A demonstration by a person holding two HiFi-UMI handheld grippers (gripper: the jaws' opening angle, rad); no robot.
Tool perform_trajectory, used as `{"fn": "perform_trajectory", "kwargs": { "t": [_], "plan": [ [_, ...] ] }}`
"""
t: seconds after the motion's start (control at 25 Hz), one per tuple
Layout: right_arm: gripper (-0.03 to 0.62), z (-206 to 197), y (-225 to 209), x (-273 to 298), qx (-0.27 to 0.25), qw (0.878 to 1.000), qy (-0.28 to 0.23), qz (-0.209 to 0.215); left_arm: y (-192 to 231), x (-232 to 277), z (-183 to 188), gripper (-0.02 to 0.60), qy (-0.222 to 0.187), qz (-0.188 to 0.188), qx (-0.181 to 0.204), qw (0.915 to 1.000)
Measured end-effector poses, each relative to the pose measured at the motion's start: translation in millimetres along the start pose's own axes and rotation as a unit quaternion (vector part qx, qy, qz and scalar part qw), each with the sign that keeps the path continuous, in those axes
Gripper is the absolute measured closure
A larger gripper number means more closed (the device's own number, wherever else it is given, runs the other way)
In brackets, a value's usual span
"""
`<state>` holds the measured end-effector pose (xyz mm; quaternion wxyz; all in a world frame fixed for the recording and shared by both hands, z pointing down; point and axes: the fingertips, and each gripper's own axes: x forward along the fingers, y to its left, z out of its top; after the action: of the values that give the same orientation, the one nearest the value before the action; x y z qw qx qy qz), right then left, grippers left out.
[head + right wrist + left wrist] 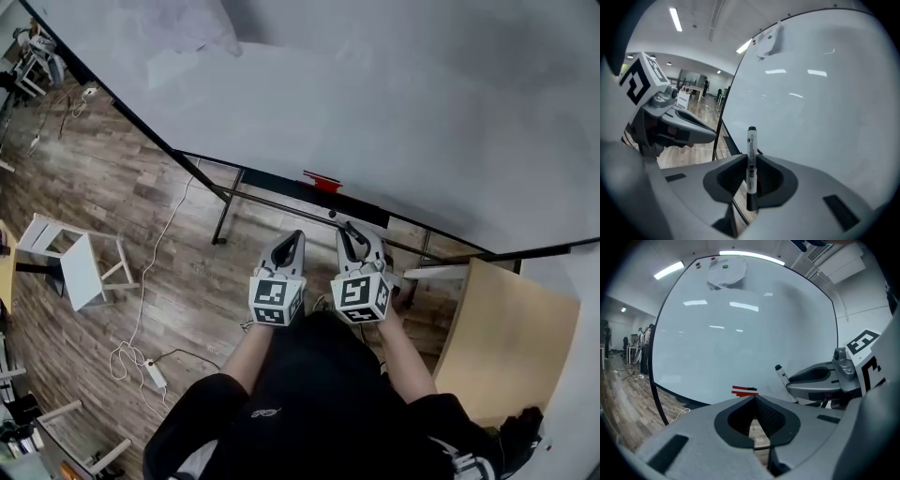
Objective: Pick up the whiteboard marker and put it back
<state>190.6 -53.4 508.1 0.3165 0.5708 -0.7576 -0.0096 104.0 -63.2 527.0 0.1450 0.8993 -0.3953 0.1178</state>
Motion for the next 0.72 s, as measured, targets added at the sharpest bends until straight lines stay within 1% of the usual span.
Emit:
{"fn": "perform_trajectory", "kwargs": {
  "t": [0.12,0.2,0.28,0.36,0.44,0.52,0.64,0.72],
  "plan": [
    [0.542,-2,-8,-23,0.061,0.998,-0.032,-0.008,-16,-3,9,0.575,-0.006,0.0,0.009,0.9999],
    [0.542,-3,-14,-39,0.114,0.991,-0.062,-0.015,-29,-6,14,0.575,-0.01,-0.004,0.015,0.9998],
    [0.542,-4,-23,-59,0.179,0.978,-0.105,-0.028,-43,-7,17,0.575,-0.016,-0.011,0.024,0.9995],
    [0.542,-5,-35,-80,0.225,0.962,-0.145,-0.052,-54,-7,19,0.575,-0.018,-0.02,0.033,0.9991],
    [0.542,-5,-42,-101,0.241,0.952,-0.173,-0.074,-62,-7,24,0.575,-0.02,-0.028,0.038,0.9987],
    [0.542,-4,-43,-117,0.244,0.948,-0.185,-0.089,-68,-9,30,0.575,-0.026,-0.033,0.043,0.9982],
    [0.542,3,-44,-125,0.241,0.948,-0.187,-0.094,-69,-10,35,0.575,-0.028,-0.036,0.044,0.998],
    [0.542,8,-45,-121,0.241,0.95,-0.174,-0.093,-64,-11,38,0.575,-0.031,-0.032,0.04,0.9982]
  ]
}}
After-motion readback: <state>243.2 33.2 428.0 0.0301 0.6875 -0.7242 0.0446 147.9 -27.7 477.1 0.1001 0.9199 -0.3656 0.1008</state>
